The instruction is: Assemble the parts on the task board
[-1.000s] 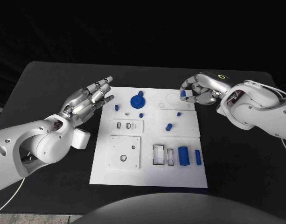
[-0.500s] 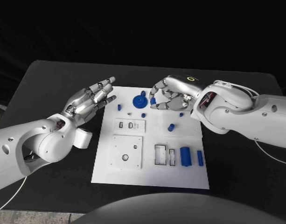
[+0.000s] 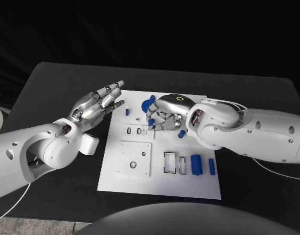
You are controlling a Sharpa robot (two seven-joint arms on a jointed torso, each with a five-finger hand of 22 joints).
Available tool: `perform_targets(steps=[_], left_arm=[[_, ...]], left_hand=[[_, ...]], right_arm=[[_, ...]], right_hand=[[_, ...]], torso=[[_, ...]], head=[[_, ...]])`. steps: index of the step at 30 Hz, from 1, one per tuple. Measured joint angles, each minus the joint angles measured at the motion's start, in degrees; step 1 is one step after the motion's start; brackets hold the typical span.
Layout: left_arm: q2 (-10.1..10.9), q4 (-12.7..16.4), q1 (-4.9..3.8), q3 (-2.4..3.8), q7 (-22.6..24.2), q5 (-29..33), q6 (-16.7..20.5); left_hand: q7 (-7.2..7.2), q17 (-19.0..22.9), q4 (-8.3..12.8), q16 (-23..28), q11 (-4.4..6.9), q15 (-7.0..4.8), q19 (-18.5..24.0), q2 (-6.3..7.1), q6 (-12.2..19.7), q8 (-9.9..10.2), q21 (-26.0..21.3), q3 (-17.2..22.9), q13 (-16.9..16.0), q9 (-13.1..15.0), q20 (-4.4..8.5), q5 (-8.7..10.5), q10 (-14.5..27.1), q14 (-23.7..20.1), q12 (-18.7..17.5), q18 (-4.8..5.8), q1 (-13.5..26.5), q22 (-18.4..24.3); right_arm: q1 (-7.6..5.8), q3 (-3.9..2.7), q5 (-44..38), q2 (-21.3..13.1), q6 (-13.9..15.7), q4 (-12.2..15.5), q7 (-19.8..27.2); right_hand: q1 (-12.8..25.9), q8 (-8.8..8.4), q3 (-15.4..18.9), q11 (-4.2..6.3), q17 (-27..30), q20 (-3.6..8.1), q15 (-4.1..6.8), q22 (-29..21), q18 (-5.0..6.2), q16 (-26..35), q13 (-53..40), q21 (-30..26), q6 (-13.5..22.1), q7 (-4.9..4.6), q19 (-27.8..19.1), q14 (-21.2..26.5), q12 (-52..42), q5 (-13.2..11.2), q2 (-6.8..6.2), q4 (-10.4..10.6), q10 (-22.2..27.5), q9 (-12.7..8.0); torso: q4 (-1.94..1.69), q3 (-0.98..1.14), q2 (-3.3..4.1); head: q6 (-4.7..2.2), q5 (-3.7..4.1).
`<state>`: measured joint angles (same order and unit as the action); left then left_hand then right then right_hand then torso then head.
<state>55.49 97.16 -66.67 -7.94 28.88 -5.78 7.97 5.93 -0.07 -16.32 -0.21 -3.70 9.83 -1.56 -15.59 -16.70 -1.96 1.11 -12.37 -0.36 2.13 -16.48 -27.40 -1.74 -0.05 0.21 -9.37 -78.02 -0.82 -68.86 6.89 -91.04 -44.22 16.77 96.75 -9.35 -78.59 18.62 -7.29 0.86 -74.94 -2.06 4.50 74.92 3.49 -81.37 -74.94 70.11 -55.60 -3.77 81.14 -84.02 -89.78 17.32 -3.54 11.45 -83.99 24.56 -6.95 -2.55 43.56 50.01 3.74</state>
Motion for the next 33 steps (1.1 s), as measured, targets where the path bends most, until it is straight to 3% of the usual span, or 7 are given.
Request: perform_targets(steps=[7,9,23,33], left_arm=[[-0.06,-0.09,0.0,0.0,-0.12,0.0,0.0],[-0.11,-0.13,0.0,0.0,-0.17,0.0,0.0],[-0.4,-0.48,0.0,0.0,-0.82,0.76,-0.12],[-0.57,-0.72,0.01,-0.01,-1.1,1.07,-0.18]], left_hand=[[0.0,0.0,0.0,0.0,0.0,0.0,0.0,0.0,0.0,0.0,0.0,0.0,0.0,-0.01,0.0,0.0,0.0,0.0,0.0,0.0,0.0,0.0],[0.13,-0.01,0.0,0.0,0.0,0.0,0.0,0.0,-0.13,0.0,0.0,0.0,0.0,-0.01,0.0,0.0,0.0,0.0,0.0,0.0,0.0,0.0],[0.2,-0.01,0.0,0.0,0.0,0.0,0.0,0.0,-0.2,0.0,0.0,0.0,-0.05,-0.02,0.0,0.0,0.0,0.0,0.0,0.0,0.0,-0.04],[0.2,-0.02,0.15,0.0,-0.17,0.0,0.0,-0.25,-0.2,0.0,0.0,0.15,-0.04,-0.02,0.0,0.0,0.18,0.0,0.0,0.0,-0.25,-0.04]], right_arm=[[0.71,-0.01,-1.18,1.22,-1.09,-1.1,-0.95],[0.78,-0.01,-1.45,1.53,-1.31,-1.4,-1.08],[1.46,-0.05,-3.21,2.87,-1.6,-3.08,-1.2],[1.72,-0.06,-3.59,2.86,-2.48,-3.42,-0.96]], right_hand=[[0.0,-0.1,0.0,0.0,0.0,-0.2,0.0,0.0,0.07,0.0,0.0,-0.33,0.02,-0.01,-0.2,0.0,0.0,0.14,0.0,-0.31,0.0,0.0],[0.0,-0.15,0.0,0.0,0.0,0.01,0.0,-0.01,0.91,0.25,0.0,-0.63,0.02,-0.02,-0.41,0.0,0.0,0.55,0.0,-0.31,0.0,0.0],[-0.05,-1.6,-0.02,0.0,0.01,-0.19,0.0,-0.01,0.91,0.66,0.01,-1.33,1.08,-0.44,-0.61,0.0,0.0,0.54,-0.05,-0.63,0.0,1.02],[1.16,-2.57,0.48,0.0,0.02,-0.19,0.0,0.03,0.9,1.01,0.02,-1.9,1.77,-0.72,-0.61,0.0,0.0,-2.48,-0.61,-0.77,0.0,0.34]], torso=[[0.08,0.03,0.0],[0.1,0.04,0.0],[0.04,-0.01,-0.09],[0.04,-0.04,-0.1]], head=[[0.0,-0.2],[0.0,-0.22],[0.0,-0.26],[0.0,-0.64]])
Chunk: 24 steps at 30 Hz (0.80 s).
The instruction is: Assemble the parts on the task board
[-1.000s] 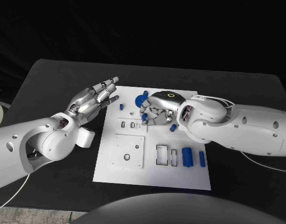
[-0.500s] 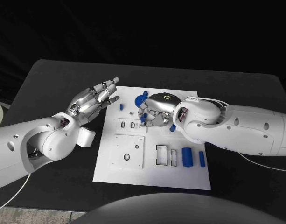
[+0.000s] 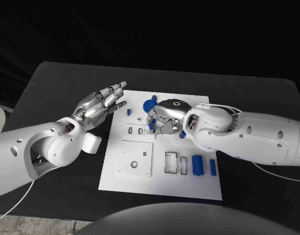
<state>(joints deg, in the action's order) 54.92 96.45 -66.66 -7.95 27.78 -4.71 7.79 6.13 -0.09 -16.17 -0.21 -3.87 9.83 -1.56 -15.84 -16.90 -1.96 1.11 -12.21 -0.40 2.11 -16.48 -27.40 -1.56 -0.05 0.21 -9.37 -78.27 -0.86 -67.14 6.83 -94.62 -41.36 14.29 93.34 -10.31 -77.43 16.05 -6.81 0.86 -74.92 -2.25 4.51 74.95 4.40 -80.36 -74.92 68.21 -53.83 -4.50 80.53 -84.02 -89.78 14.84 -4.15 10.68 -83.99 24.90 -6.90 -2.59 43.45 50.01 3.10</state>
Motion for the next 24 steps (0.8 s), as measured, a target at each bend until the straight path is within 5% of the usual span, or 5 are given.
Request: perform_targets(steps=[24], left_arm=[[-0.15,-0.45,0.02,-0.06,-0.25,0.18,-0.09]], left_hand=[[0.0,-0.01,0.0,0.0,-0.25,0.0,0.0,0.01,0.0,0.0,0.0,0.0,0.01,-0.01,0.0,0.0,-0.16,0.0,0.0,0.0,0.01,0.01]], right_arm=[[0.22,0.01,-0.3,-0.85,0.04,0.81,0.59]], right_hand=[[2.74,-5.88,2.13,0.0,0.01,0.0,0.0,-0.02,0.0,-0.23,0.01,-0.49,6.86,-0.31,0.0,0.0,0.0,-5.74,-1.53,0.87,0.0,-3.02]], torso=[[-0.01,0.07,0.1]], head=[[-0.01,-0.4]])
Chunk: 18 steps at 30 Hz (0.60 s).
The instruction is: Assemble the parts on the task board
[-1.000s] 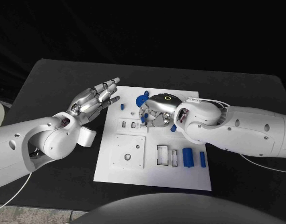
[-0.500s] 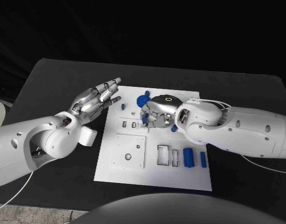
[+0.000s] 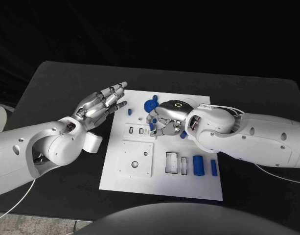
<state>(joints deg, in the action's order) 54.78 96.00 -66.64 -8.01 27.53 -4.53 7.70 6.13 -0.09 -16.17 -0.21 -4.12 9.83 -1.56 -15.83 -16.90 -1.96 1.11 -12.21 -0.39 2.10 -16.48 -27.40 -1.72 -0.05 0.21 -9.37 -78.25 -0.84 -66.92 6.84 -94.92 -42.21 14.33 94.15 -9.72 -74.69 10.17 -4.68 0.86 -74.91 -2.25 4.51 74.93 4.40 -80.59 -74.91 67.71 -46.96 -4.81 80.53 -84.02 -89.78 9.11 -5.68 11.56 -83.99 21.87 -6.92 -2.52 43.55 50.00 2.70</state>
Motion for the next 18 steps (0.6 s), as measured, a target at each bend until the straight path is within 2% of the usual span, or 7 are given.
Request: perform_targets(steps=[6,10,12,14,16,17,18], left_arm=[[0.04,0.11,0.01,-0.01,0.04,0.01,0.03],[0.06,0.21,0.02,-0.01,0.18,0.02,0.11],[0.08,0.33,0.02,-0.02,0.3,0.02,0.23],[0.15,0.56,0.02,-0.02,0.5,-0.01,0.58],[0.44,1.11,0.02,0.17,0.95,-0.26,1.55],[0.63,1.38,0.0,0.42,1.21,-0.46,2.2],[0.82,1.63,-0.1,0.67,1.5,-0.7,2.95]], left_hand=[[0.0,0.0,0.0,0.0,0.0,0.0,0.0,0.0,0.0,0.0,0.01,0.0,0.0,0.0,0.0,-0.25,0.0,0.0,0.0,0.01,0.0,0.0],[0.12,0.0,0.16,0.0,0.0,0.15,0.0,0.0,-0.12,0.0,0.23,0.16,0.0,0.0,0.0,-0.25,0.0,0.15,0.0,0.0,0.0,-0.03],[0.21,0.0,0.35,0.0,-0.01,0.21,0.0,0.0,-0.21,0.0,0.23,0.35,0.0,0.0,0.0,-0.55,-0.01,0.21,0.0,0.0,0.0,-0.05],[0.96,0.0,1.04,0.0,-0.92,1.08,-0.43,0.83,-0.96,-0.21,0.64,0.64,-0.03,0.1,-0.43,-1.82,-0.25,0.21,0.0,0.0,-0.83,-0.27],[1.97,-0.12,2.26,-0.04,-2.32,2.04,-1.77,1.96,-2.67,-0.72,1.63,0.48,-0.24,0.38,-0.55,-3.71,-1.1,0.8,0.26,0.01,-1.96,-0.72],[2.32,-0.61,3.21,-0.91,-3.43,3.0,-4.18,3.02,-4.45,-1.14,3.23,0.33,-0.61,0.58,-0.53,-5.27,-2.78,2.11,0.84,0.0,-2.62,-1.54],[2.4,-1.07,3.78,-1.83,-3.85,3.35,-6.47,3.66,-5.53,-1.3,4.73,0.28,-0.93,0.67,-0.5,-6.24,-4.46,3.92,1.29,0.54,-2.83,-2.26]], right_arm=[[-0.59,-0.09,-0.13,-2.33,1.75,2.86,-0.11],[-2.41,-0.28,-0.06,-4.28,2.87,4.89,-0.32],[-3.79,-0.36,0.25,-5.49,3.53,6.07,-0.55],[-5.03,-0.38,0.75,-6.69,4.05,7.3,-0.72],[-6.73,-0.37,1.65,-8.43,4.71,9.15,-0.9],[-7.43,-0.38,2.08,-9.22,5.03,9.95,-1.0],[-8.05,-0.4,2.5,-10.0,5.34,10.75,-1.09]], right_hand=[[0.88,-2.3,0.76,-0.41,0.0,-0.03,-0.06,-0.01,0.0,-0.15,0.0,0.0,3.91,-0.42,0.03,0.04,0.0,-2.07,-0.88,0.99,-0.01,-1.39],[0.62,-3.8,0.45,-0.49,0.0,-0.22,-0.42,-0.01,0.01,-0.23,0.0,0.0,6.97,-0.79,0.22,0.0,0.0,-3.48,-3.15,3.71,-0.03,-2.47],[0.32,-3.82,0.49,-0.83,0.0,-0.26,-0.42,-0.01,0.01,-0.23,0.0,0.0,7.27,-0.9,0.26,0.0,0.0,-4.15,-3.73,4.78,0.01,-2.77],[0.92,-3.82,0.84,-0.83,0.01,-0.42,-0.42,-0.01,0.01,-0.35,0.0,0.0,7.27,-0.91,0.43,0.0,0.0,-4.97,-4.45,5.16,0.01,-2.86],[0.92,-3.82,0.84,-0.83,0.01,-0.42,-0.53,-0.01,0.01,-0.57,0.01,0.0,7.27,-0.91,0.42,0.11,0.0,-5.45,-4.45,5.17,0.01,-2.87],[0.92,-3.77,0.84,-0.83,0.01,-0.42,-0.62,-0.01,0.0,-0.62,0.0,0.0,7.22,-0.96,0.43,0.2,0.0,-5.45,-4.45,5.17,0.01,-2.87],[0.94,-3.48,0.84,-0.82,0.01,-0.42,-0.82,-0.01,0.01,-0.87,0.01,0.0,6.89,-1.29,0.42,0.0,0.0,-5.45,-4.43,5.17,0.01,-2.87]], torso=[[-0.1,0.07,0.0],[-0.16,0.07,-0.03],[-0.15,0.06,-0.07],[-0.13,0.06,-0.08],[-0.1,0.03,-0.08],[-0.08,0.04,-0.08],[-0.08,0.0,-0.08]], head=[[0.0,-0.27],[0.0,-0.43],[0.0,-0.55],[0.0,-0.58],[0.0,-0.48],[0.0,-0.36],[0.0,-0.21]])
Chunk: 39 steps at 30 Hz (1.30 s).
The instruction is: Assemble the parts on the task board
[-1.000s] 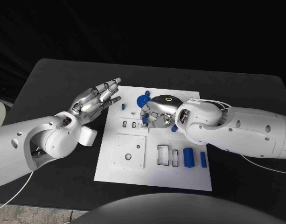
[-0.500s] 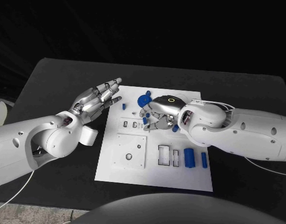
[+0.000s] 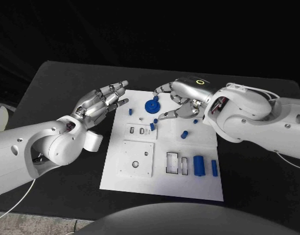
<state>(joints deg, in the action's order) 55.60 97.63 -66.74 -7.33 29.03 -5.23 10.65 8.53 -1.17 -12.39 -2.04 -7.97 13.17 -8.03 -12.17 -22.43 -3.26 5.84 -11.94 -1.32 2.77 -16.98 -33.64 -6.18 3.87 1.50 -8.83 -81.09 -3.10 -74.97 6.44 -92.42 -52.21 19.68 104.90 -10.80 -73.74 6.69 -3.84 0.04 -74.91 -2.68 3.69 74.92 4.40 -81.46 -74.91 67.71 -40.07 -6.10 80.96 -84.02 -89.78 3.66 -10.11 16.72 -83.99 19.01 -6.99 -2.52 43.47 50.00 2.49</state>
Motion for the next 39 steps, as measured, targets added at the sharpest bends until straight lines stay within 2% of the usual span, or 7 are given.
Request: perform_targets(steps=[7,14,19,22,30,37,39], left_arm=[[0.77,1.18,-4.88,0.95,1.71,-4.1,7.94],[-0.43,0.65,-7.07,0.2,-1.37,-17.12,14.4],[-1.23,-0.23,-7.45,-0.13,-7.6,-31.23,17.08],[-1.98,-0.16,-7.52,-0.17,-12.94,-40.28,17.6],[-3.17,3.0,-9.32,1.08,-31.95,-61.49,16.46],[-7.0,3.55,-12.14,1.37,-46.34,-69.69,8.38],[-8.61,3.02,-12.74,1.43,-49.52,-70.21,4.75]], left_hand=[[-1.25,-4.79,2.0,-13.34,-3.93,1.03,-14.97,1.38,-3.19,-0.04,8.96,0.94,-6.04,0.14,0.42,-2.41,-24.97,23.43,6.66,1.72,-0.42,-3.73],[1.88,-11.5,4.13,-30.23,-1.79,-5.53,-34.72,2.19,-18.28,-2.84,19.98,7.57,-21.05,2.36,2.91,1.27,-43.12,43.39,19.77,-0.76,-7.23,-8.28],[1.31,-27.51,3.45,-52.88,2.38,-9.85,-44.12,3.59,-23.79,-6.17,30.43,10.16,-46.89,4.56,7.3,5.54,-51.74,52.77,47.05,-0.98,-7.25,-14.28],[0.3,-63.48,0.47,-78.21,1.49,-11.08,-47.62,4.53,-25.94,-12.46,41.66,10.85,-70.64,8.17,9.02,9.33,-67.84,69.64,64.98,-0.99,-5.45,-22.52],[-2.35,-73.79,-4.2,-87.82,4.94,-12.7,-66.73,5.44,-28.76,-22.51,75.95,4.36,-73.64,19.17,10.66,19.84,-77.84,80.12,68.91,4.87,11.04,-68.15],[-3.97,-73.79,-4.36,-87.82,6.71,-14.0,-74.2,4.38,-30.19,-26.67,81.08,1.95,-73.57,26.4,11.57,22.75,-77.81,80.2,74.05,5.73,16.35,-71.85],[-4.17,-73.79,-4.33,-87.82,7.32,-14.1,-74.2,4.02,-30.39,-26.67,81.08,1.68,-74.28,27.34,11.57,23.64,-78.43,80.1,86.14,5.73,16.74,-71.85]], right_arm=[[-3.08,-0.04,2.29,-4.67,2.12,4.25,-0.43],[-3.55,0.38,0.95,-7.02,2.16,4.58,-0.94],[-3.6,0.48,-0.62,-8.03,1.46,4.36,-1.47],[-3.63,0.5,-1.38,-8.78,0.87,4.23,-1.87],[-3.64,0.56,-2.45,-9.43,-0.37,3.59,-2.57],[-3.65,0.67,-2.79,-9.4,-1.28,2.8,-2.98],[-3.66,0.75,-2.79,-9.25,-1.52,2.5,-3.05]], right_hand=[[0.63,1.51,-0.43,0.0,0.0,-0.17,0.0,0.0,0.0,-0.47,0.0,0.5,-2.22,0.1,0.31,0.0,0.0,0.18,0.88,-0.12,0.0,0.03],[-1.18,2.19,-1.34,0.0,0.0,-0.29,0.0,-0.01,0.0,-0.72,0.0,0.95,-3.43,0.26,0.73,0.0,0.0,1.69,2.69,-0.75,0.0,0.06],[-1.68,2.6,-1.58,0.0,0.0,-0.27,0.0,-0.01,0.0,-0.71,-0.02,0.95,-3.78,0.38,0.75,0.0,0.0,2.88,3.18,-0.99,0.0,0.06],[-2.3,2.84,-1.92,0.0,0.0,-0.1,0.0,-0.01,0.0,-0.71,-0.04,0.95,-4.07,0.49,0.93,0.0,0.0,3.35,3.81,-1.33,0.0,0.03],[-2.79,3.05,-2.05,0.0,0.01,-0.09,0.0,0.03,-0.01,-0.45,-0.04,0.49,-4.47,0.47,0.92,0.0,0.0,3.66,4.3,-1.79,0.0,-0.04],[-2.79,3.05,-2.05,0.0,-0.04,-0.09,0.01,0.03,0.0,-0.14,-0.03,0.17,-4.66,0.67,0.92,0.0,0.0,3.88,4.3,-1.79,0.0,-0.1],[-3.03,3.28,-2.05,0.0,-0.04,-0.09,0.01,0.03,0.0,-0.14,-0.03,0.17,-4.66,0.67,0.92,0.0,0.0,4.2,4.53,-1.78,0.0,-0.1]], torso=[[0.22,0.01,-0.01],[0.57,0.21,-0.07],[0.76,0.47,-0.1],[0.88,0.71,-0.07],[1.42,1.28,0.23],[1.87,2.11,0.26],[1.95,2.36,0.26]], head=[[0.0,-0.59],[0.0,-0.87],[0.0,-0.82],[0.0,-0.52],[0.0,0.21],[0.0,-0.63],[0.0,-0.82]])
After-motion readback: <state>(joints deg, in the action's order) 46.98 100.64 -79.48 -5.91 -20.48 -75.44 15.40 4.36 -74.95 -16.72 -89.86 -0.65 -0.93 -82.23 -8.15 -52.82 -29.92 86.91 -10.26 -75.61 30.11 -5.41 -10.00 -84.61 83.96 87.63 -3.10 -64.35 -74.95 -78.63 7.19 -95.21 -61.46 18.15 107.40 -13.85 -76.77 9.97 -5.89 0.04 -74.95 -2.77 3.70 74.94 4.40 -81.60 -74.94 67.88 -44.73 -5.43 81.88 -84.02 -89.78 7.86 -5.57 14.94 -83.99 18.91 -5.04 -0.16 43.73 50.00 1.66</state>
